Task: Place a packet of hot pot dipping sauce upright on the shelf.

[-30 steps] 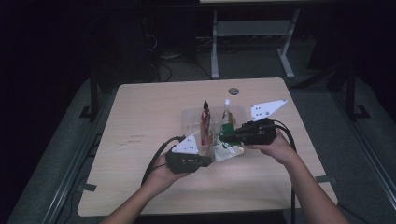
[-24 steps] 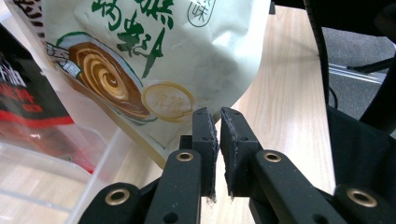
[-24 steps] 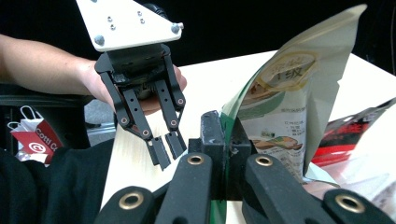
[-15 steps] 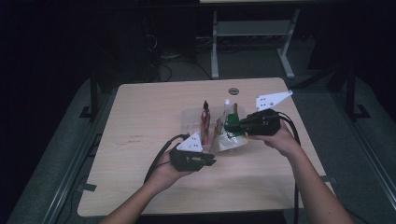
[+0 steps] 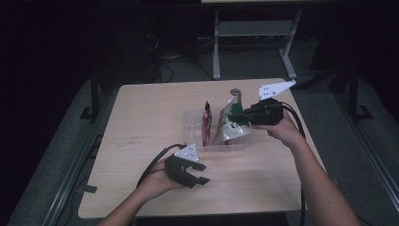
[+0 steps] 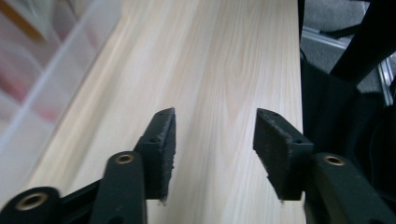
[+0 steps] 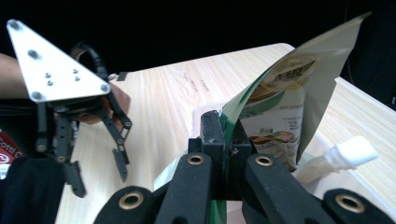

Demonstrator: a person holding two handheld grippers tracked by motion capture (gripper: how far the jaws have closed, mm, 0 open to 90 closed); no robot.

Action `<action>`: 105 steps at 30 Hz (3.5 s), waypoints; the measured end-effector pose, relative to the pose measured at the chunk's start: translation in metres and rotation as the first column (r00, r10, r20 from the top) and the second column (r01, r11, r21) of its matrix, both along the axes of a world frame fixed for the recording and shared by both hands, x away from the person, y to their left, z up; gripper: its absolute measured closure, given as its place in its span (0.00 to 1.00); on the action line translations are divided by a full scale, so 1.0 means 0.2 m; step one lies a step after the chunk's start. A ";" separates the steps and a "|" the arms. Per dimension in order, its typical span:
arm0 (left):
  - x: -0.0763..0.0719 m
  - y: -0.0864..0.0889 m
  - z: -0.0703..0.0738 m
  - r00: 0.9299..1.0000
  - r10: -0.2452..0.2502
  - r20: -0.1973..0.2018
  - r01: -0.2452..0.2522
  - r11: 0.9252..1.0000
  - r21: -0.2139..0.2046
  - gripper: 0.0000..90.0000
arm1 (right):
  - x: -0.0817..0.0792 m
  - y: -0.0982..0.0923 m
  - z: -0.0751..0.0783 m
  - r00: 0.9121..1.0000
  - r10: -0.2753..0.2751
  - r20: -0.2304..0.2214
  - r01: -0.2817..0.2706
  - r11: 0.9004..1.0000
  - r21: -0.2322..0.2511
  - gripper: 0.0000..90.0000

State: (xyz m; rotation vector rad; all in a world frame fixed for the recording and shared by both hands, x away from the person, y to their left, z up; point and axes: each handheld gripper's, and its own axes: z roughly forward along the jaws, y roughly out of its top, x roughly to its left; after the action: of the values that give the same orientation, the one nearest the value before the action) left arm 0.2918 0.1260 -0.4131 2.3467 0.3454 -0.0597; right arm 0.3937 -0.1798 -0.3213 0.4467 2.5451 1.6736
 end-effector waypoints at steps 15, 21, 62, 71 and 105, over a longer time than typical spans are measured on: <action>0.02 0.13 -0.04 0.997 0.069 -0.035 -0.069 0.998 0.000 0.39 | 0.08 0.06 -0.06 1.000 -0.013 -0.024 0.012 1.000 -0.028 1.00; 0.04 0.15 -0.05 0.995 0.091 -0.036 -0.091 0.996 0.000 0.37 | 0.08 0.06 -0.08 0.999 -0.006 -0.033 0.006 1.000 0.005 1.00; 0.07 0.17 -0.06 0.995 0.094 -0.043 -0.094 0.996 0.000 0.36 | 0.12 0.17 -0.20 0.997 -0.077 -0.032 0.074 0.994 -0.078 0.95; 0.07 0.17 -0.06 0.994 0.100 -0.052 -0.100 0.995 -0.003 0.36 | 0.11 0.17 -0.18 0.994 -0.109 -0.018 0.107 0.991 -0.074 0.82; 0.02 0.27 -0.02 0.991 0.134 -0.021 -0.133 0.991 0.027 0.35 | -0.30 -0.09 -0.12 0.977 -0.213 0.017 0.213 0.973 -0.084 0.23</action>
State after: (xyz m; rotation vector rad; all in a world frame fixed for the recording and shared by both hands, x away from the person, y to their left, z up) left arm 0.2955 0.1797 -0.4174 2.3437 0.5164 -0.0175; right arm 0.3339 -0.1970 -0.3448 0.6779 2.4500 1.4833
